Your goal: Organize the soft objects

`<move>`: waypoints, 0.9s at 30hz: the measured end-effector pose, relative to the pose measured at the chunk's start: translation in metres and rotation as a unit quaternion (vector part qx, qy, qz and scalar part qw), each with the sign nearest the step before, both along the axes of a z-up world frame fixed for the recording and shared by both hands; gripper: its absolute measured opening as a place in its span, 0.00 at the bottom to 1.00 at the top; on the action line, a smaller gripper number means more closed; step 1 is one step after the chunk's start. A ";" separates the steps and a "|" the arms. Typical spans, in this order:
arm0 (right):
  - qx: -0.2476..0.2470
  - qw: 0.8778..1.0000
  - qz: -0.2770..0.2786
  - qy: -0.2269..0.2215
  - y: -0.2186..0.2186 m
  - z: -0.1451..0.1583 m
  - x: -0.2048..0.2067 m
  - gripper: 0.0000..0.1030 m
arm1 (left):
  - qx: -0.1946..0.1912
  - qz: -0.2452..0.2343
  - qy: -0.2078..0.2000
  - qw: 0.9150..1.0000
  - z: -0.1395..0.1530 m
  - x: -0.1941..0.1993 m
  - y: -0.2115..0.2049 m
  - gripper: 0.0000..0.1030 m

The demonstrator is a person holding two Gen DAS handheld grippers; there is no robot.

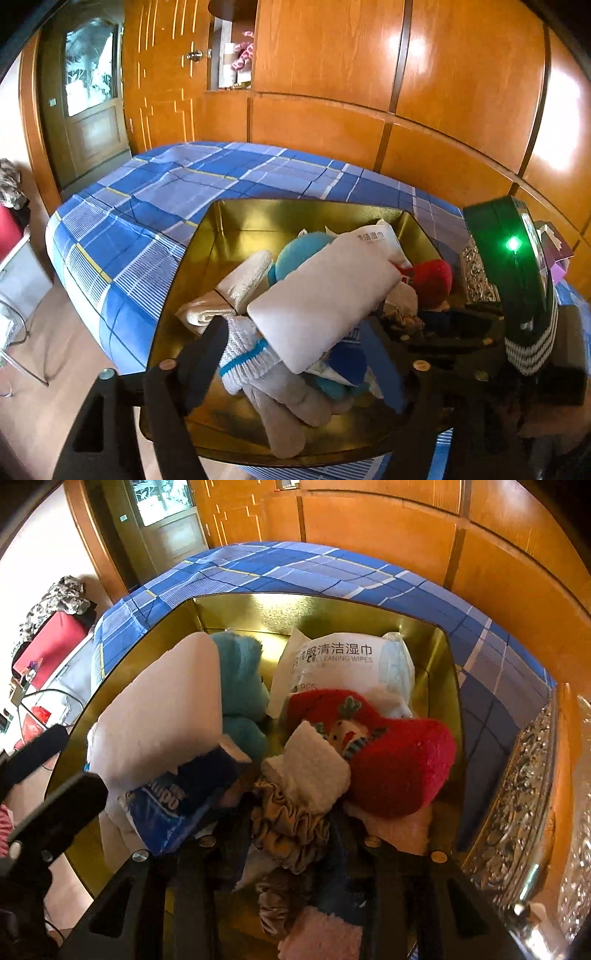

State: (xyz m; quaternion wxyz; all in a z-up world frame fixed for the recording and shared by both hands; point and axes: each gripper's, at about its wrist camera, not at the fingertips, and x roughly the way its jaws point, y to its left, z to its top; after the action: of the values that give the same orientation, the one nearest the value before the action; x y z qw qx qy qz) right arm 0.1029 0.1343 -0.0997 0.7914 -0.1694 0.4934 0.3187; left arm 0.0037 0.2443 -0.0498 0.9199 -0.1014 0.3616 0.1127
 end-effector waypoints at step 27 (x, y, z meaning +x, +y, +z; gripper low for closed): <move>0.016 0.983 -0.121 -0.137 -0.054 0.050 -0.036 0.59 | 0.030 0.019 -0.029 0.999 0.020 -0.013 -0.014 0.96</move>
State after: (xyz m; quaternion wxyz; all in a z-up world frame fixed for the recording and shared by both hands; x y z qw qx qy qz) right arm 0.0672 0.0800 -0.0496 0.8869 -0.1372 0.3922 0.2020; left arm -0.0092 0.2305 -0.0299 0.9304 -0.0841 0.3292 0.1374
